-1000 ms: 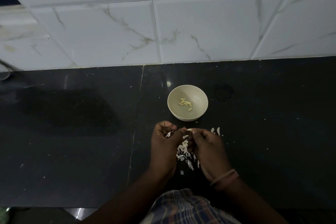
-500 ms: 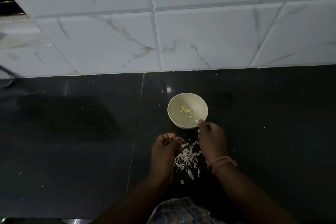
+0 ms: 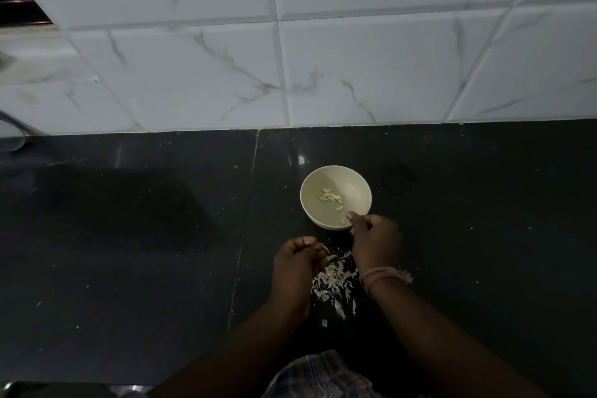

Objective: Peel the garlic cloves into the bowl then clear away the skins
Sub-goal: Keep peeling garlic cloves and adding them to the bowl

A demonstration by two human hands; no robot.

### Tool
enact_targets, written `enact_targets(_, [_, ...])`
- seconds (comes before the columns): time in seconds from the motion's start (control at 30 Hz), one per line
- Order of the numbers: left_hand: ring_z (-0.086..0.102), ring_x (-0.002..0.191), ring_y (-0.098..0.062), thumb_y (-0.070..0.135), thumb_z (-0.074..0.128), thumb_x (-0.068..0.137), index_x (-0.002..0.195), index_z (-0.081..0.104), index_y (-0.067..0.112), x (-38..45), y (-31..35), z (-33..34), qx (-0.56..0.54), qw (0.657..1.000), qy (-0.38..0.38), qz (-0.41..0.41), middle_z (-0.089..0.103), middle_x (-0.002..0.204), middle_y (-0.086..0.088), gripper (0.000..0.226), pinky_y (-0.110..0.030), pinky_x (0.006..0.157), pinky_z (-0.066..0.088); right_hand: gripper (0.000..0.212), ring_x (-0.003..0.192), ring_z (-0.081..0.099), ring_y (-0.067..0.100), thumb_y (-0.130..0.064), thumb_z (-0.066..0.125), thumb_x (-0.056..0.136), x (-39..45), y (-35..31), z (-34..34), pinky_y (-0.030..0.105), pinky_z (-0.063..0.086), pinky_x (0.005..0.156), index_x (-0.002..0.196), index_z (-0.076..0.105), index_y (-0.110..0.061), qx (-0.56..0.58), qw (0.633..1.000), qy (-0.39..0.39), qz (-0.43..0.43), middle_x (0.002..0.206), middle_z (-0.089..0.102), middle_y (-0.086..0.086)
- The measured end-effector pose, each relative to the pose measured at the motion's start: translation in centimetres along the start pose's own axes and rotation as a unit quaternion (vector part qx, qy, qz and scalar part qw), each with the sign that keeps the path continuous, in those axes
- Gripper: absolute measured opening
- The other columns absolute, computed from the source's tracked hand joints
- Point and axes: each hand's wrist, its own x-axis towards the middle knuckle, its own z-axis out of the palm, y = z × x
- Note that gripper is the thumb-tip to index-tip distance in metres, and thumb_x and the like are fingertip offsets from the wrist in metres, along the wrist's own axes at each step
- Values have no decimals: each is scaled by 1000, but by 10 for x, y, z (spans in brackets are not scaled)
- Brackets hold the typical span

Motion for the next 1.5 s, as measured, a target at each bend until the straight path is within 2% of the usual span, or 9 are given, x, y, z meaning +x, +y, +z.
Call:
enact_targets(0.27, [77,91,-24,-3,46,104,114,63,-4,-9,0,7,-58,996,-46,-58,76,100,-19,20,-28,76,62,9,82,69,14,-14,65,97,-29,12,-9,23,54,74,98,74,-14,37,994,-46,-93,91,73,0])
enact_targets(0.43, [76,85,-20,2,45,100,98,73,1,-27,1,12,-5,994,-62,-88,78,93,-14,28,-32,79,58,45,117,58,6,-26,39,94,-68,48,-6,21,41,106,124,69,-11,-47,956,-144,-252,125,68,0])
enact_targets(0.6, [74,99,-27,2,46,102,112,69,-2,-26,4,7,-7,996,-7,-87,75,111,-19,25,-40,93,57,45,119,58,6,-30,37,99,-71,54,-15,14,35,108,133,64,-17,-52,966,-131,-217,130,67,-1])
enact_targets(0.7, [70,95,-28,18,52,102,114,72,1,-31,3,13,-15,994,8,-106,74,107,-18,28,-42,86,56,55,136,44,2,-39,33,102,-82,47,-12,10,23,115,143,55,-11,-13,953,-179,-245,145,53,-4])
enact_targets(0.83, [74,90,-29,26,48,103,110,72,1,-45,-9,32,-54,992,5,-114,76,106,-20,35,-37,75,59,86,155,12,7,-72,-9,93,-76,66,-18,26,2,125,158,23,-25,-83,920,-286,-256,165,12,-10])
enact_targets(0.97, [71,109,-34,29,53,101,114,71,2,-64,-20,44,-103,991,11,-89,74,116,-20,35,-48,99,54,73,152,21,11,-64,12,100,-60,59,-43,29,14,124,161,-1,-26,-112,913,-327,-215,167,18,-5])
enact_targets(1.13, [58,131,-27,54,39,104,140,59,9,-67,-19,40,-156,984,-9,-81,63,139,-15,61,-46,116,40,73,154,9,3,-68,1,98,-80,44,-40,27,2,126,156,19,-27,-49,899,-335,-279,166,16,-9])
enact_targets(1.33, [70,109,-16,45,43,105,123,69,15,-57,1,20,-70,994,-48,-70,73,124,-6,43,-31,86,56,55,151,17,-3,-46,28,107,-81,24,-34,21,12,125,157,30,-22,-27,954,-256,-151,163,24,-12])
enact_targets(1.5, [63,125,-31,55,48,98,133,63,7,-59,7,9,-44,988,-84,-122,67,131,-18,61,-48,113,44,63,151,16,0,-59,15,103,-107,28,-8,20,7,124,156,27,-27,-34,961,-248,-121,165,24,-9])
